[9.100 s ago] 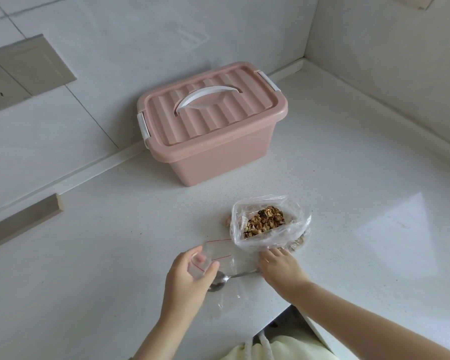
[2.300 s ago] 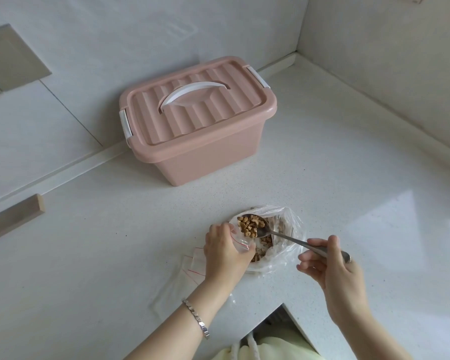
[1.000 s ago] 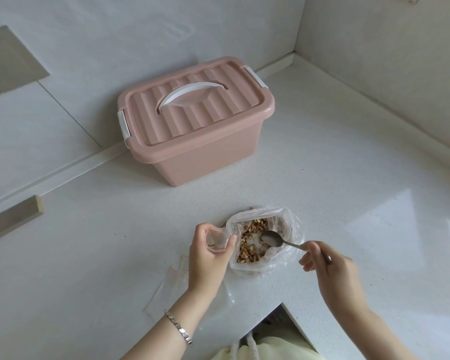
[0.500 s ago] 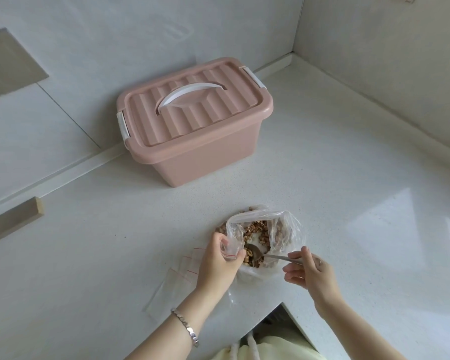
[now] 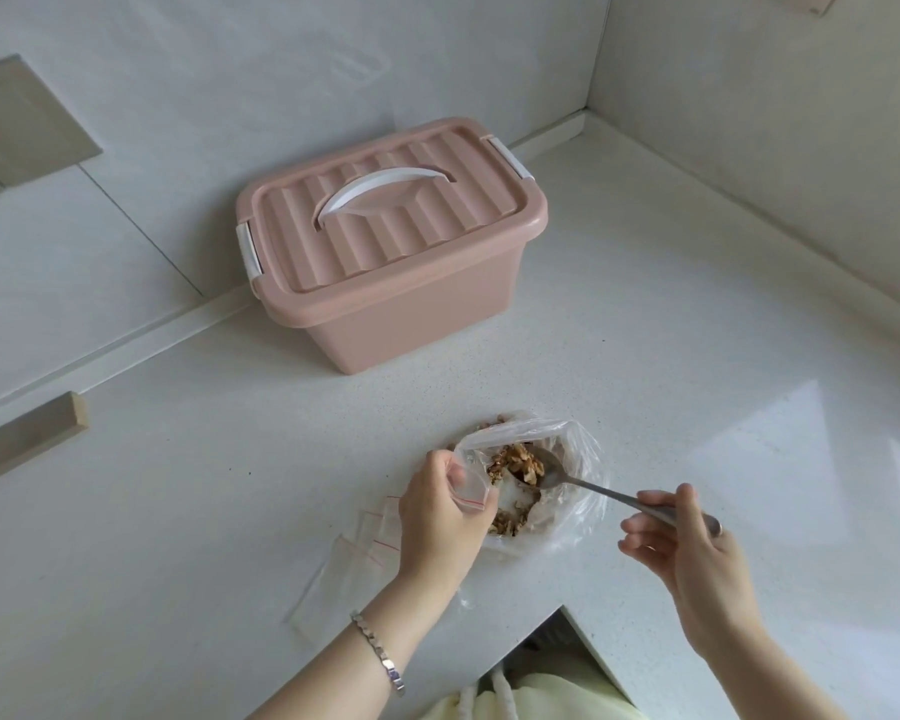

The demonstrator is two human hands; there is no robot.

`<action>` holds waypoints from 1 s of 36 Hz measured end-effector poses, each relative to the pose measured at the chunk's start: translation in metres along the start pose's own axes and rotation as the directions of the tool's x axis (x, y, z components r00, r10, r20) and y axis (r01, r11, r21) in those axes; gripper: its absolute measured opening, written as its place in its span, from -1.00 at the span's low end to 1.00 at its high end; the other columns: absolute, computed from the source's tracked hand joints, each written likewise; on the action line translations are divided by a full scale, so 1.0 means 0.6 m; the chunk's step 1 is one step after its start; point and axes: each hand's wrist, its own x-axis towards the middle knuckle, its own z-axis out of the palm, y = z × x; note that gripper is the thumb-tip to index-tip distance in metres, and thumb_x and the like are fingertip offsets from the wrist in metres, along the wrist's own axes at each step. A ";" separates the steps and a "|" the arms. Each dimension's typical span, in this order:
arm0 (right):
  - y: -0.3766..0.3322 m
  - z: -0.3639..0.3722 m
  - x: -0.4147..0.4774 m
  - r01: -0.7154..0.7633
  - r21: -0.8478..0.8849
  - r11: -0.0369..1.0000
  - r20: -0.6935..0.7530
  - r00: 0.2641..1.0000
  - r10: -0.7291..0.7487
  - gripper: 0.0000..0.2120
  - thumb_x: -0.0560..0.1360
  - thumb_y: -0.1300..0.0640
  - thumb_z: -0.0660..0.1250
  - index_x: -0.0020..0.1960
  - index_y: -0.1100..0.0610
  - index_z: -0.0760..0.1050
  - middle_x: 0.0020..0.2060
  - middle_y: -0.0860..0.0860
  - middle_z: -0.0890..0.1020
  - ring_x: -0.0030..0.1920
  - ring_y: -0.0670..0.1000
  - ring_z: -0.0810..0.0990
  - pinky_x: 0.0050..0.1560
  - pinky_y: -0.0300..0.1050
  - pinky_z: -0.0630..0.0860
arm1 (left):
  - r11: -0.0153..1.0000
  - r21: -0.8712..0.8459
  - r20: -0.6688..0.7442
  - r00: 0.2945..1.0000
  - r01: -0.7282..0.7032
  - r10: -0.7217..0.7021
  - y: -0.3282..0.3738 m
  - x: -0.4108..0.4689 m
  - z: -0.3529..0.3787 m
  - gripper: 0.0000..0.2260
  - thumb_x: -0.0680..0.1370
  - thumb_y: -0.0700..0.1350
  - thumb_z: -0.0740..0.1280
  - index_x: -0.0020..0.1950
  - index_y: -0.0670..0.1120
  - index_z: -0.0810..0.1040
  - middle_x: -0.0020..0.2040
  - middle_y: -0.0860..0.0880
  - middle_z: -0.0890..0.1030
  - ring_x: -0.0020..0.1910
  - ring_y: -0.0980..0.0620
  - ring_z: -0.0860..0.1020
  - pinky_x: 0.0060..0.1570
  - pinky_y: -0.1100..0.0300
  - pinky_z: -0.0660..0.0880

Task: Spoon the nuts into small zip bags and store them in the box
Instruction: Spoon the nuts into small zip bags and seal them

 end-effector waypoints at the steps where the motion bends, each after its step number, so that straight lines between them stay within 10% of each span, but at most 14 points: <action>1: -0.005 0.005 -0.004 0.026 0.002 1.000 0.005 1.000 -0.026 -0.61 0.60 0.02 0.04 -0.11 0.26 0.51 -0.49 0.10 0.60 -0.46 -0.01 0.58 -0.34 -0.18 0.61 | 1.000 0.008 0.020 1.000 0.000 0.000 0.001 0.002 0.002 -0.69 0.39 -0.04 0.47 -0.10 0.01 0.33 -0.20 0.11 0.42 -0.14 0.05 0.45 -0.01 0.00 0.48; 7: -0.020 0.038 -0.031 0.183 -0.048 0.982 0.011 0.983 -0.183 -0.63 0.56 0.02 0.09 -0.16 0.25 0.53 -0.48 0.12 0.61 -0.47 0.01 0.58 -0.37 -0.20 0.59 | 1.000 -0.005 0.073 0.997 0.027 -0.027 0.009 0.007 0.010 -0.70 0.40 -0.03 0.45 -0.08 0.02 0.32 -0.17 0.16 0.38 -0.08 0.08 0.43 0.05 0.04 0.46; 13: -0.010 0.052 -0.052 0.361 -0.184 0.914 0.068 0.932 -0.355 -0.32 0.26 -0.46 0.21 -0.17 0.17 0.57 -0.39 0.13 0.65 -0.40 0.05 0.63 -0.34 -0.25 0.57 | 0.996 -0.043 0.117 0.991 0.074 -0.068 0.012 0.010 0.009 -0.69 0.42 -0.01 0.43 0.00 0.05 0.33 -0.11 0.13 0.41 -0.03 0.10 0.42 0.11 0.03 0.45; 20: -0.007 0.055 -0.069 0.589 -0.360 0.724 0.235 0.808 -0.540 -0.66 0.45 -0.38 0.07 -0.12 -0.27 0.55 -0.37 -0.14 0.64 -0.36 -0.10 0.62 -0.26 -0.31 0.53 | 0.997 -0.060 0.097 0.994 0.049 -0.043 0.010 0.010 0.012 -0.72 0.39 0.00 0.44 -0.09 0.05 0.34 -0.14 0.11 0.45 -0.09 0.07 0.45 0.04 0.01 0.47; 27: -0.001 0.037 -0.061 0.751 -0.444 0.489 0.371 0.651 -0.663 -0.72 0.58 -0.18 0.05 -0.03 -0.14 0.51 -0.20 -0.23 0.60 -0.28 -0.24 0.59 -0.21 -0.46 0.47 | 0.998 -0.031 0.104 0.994 0.050 -0.046 0.012 0.008 0.009 -0.72 0.41 0.00 0.43 -0.12 0.07 0.31 -0.14 0.13 0.42 -0.06 0.10 0.43 0.07 0.03 0.46; 36: 0.016 0.006 0.003 0.520 -0.537 0.664 0.193 0.842 -0.503 -0.50 0.40 -0.45 0.02 -0.14 -0.11 0.52 -0.27 -0.23 0.64 -0.30 -0.18 0.62 -0.25 -0.46 0.49 | 0.999 0.009 0.039 0.998 0.045 -0.046 -0.005 0.004 -0.005 -0.69 0.40 -0.04 0.46 -0.06 0.00 0.34 -0.12 0.12 0.41 -0.07 0.05 0.45 0.03 0.02 0.47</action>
